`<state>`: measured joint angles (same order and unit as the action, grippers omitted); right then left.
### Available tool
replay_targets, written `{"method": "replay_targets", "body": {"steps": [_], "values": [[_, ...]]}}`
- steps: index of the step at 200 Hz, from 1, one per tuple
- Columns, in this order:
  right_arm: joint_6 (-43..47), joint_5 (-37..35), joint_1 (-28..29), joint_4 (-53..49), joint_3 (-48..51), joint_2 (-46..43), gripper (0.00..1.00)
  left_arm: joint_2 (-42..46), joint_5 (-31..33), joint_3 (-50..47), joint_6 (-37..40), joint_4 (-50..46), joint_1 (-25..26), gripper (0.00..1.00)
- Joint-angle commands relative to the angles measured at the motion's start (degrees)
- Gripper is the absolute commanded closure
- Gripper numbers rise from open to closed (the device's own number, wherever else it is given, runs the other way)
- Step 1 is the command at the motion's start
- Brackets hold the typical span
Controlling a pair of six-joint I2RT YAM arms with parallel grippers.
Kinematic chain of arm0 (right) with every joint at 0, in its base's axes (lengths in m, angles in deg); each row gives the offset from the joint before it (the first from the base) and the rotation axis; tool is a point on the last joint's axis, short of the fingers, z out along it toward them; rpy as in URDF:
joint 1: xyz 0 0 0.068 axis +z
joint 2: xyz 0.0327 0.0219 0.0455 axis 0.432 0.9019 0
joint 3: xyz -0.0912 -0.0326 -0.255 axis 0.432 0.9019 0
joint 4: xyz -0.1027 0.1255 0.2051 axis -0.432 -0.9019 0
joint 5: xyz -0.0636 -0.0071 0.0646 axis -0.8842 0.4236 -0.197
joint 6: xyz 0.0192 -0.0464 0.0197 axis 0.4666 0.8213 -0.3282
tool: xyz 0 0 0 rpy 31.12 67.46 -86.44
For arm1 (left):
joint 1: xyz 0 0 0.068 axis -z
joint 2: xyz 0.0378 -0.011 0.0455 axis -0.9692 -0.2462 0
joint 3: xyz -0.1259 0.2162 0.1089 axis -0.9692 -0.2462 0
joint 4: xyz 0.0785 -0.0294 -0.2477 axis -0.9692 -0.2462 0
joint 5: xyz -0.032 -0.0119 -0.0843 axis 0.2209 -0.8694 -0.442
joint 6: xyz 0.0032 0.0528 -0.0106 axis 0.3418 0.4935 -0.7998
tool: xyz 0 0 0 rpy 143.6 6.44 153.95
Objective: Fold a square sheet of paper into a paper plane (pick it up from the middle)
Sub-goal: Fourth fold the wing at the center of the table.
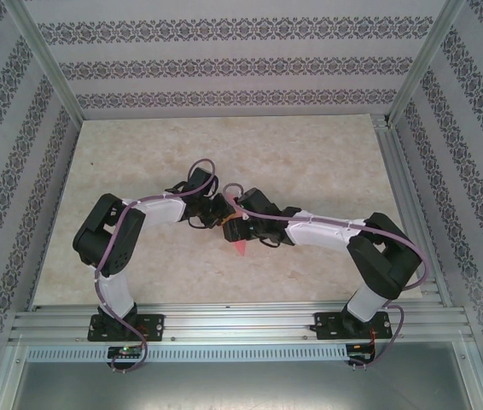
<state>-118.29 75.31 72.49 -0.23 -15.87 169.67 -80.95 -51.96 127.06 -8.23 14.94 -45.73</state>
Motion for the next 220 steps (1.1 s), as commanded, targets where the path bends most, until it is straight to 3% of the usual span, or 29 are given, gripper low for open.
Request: {"method": "replay_targets", "body": {"steps": [1,51,96,111,159,208,220], "values": [[0.6,-1.7,0.9,0.6,-0.7,0.8,0.35,-0.4,-0.9,2.0,1.3,-1.1,-0.4,0.82],[2.3,-5.5,3.3,-1.7,-3.4,3.7,0.38,-0.4,-1.5,2.1,1.1,-0.7,-0.6,0.82],[3.8,-14.9,5.0,-7.1,-6.7,5.7,0.47,-0.3,-1.8,2.0,1.0,-0.8,-0.6,0.82],[4.3,-15.1,5.6,-8.7,-8.0,6.8,0.51,-0.3,-1.7,2.1,1.0,-0.8,-0.6,0.82],[2.3,-15.5,7.9,-10.5,-7.4,6.5,0.48,-0.2,-1.5,2.3,1.1,-1.3,-0.7,0.82],[0.3,-13.8,8.3,-8.9,-5.4,5.9,0.63,-0.1,-1.3,2.3,1.2,-1.6,-0.7,0.82],[0.0,-14.3,8.4,-9.3,-5.5,6.2,0.62,-0.2,-1.3,2.2,1.1,-1.6,-0.8,0.82]]}}
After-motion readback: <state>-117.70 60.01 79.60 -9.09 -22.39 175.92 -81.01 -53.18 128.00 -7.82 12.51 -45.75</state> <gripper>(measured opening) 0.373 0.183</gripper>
